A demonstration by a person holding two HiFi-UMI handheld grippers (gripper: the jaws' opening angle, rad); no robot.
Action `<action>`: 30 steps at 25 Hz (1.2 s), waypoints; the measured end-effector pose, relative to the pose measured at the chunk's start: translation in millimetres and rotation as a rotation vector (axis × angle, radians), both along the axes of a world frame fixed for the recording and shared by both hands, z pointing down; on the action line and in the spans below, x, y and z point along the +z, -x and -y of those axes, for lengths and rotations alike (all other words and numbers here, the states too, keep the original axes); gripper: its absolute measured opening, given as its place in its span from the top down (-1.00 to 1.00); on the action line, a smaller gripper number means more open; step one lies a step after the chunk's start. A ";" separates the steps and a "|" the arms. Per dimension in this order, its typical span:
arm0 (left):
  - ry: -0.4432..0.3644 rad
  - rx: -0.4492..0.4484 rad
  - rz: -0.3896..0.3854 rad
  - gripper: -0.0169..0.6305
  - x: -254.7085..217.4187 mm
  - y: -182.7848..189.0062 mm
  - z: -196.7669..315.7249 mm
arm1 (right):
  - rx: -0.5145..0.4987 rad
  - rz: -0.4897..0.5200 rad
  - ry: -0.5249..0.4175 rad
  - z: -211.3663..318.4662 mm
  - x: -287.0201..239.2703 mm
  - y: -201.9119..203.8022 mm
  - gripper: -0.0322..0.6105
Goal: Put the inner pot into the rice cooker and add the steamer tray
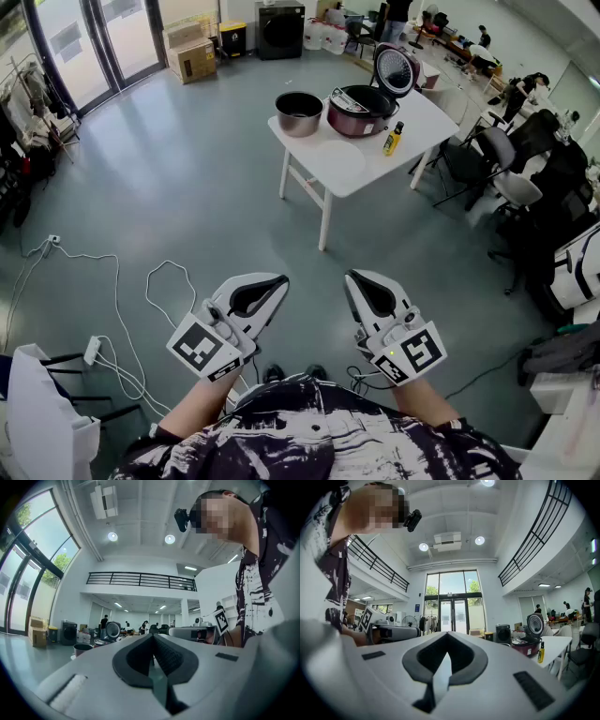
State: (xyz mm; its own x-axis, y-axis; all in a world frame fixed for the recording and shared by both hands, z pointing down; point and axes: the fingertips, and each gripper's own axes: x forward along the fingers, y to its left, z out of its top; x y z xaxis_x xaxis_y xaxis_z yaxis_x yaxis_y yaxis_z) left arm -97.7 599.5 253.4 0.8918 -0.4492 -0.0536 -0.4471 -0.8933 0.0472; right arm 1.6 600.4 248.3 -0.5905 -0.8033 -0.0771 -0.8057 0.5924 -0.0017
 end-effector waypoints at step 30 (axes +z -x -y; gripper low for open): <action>0.010 -0.046 -0.011 0.93 4.4 26.7 -2.9 | -0.009 0.070 -0.080 7.9 -9.4 19.0 -0.82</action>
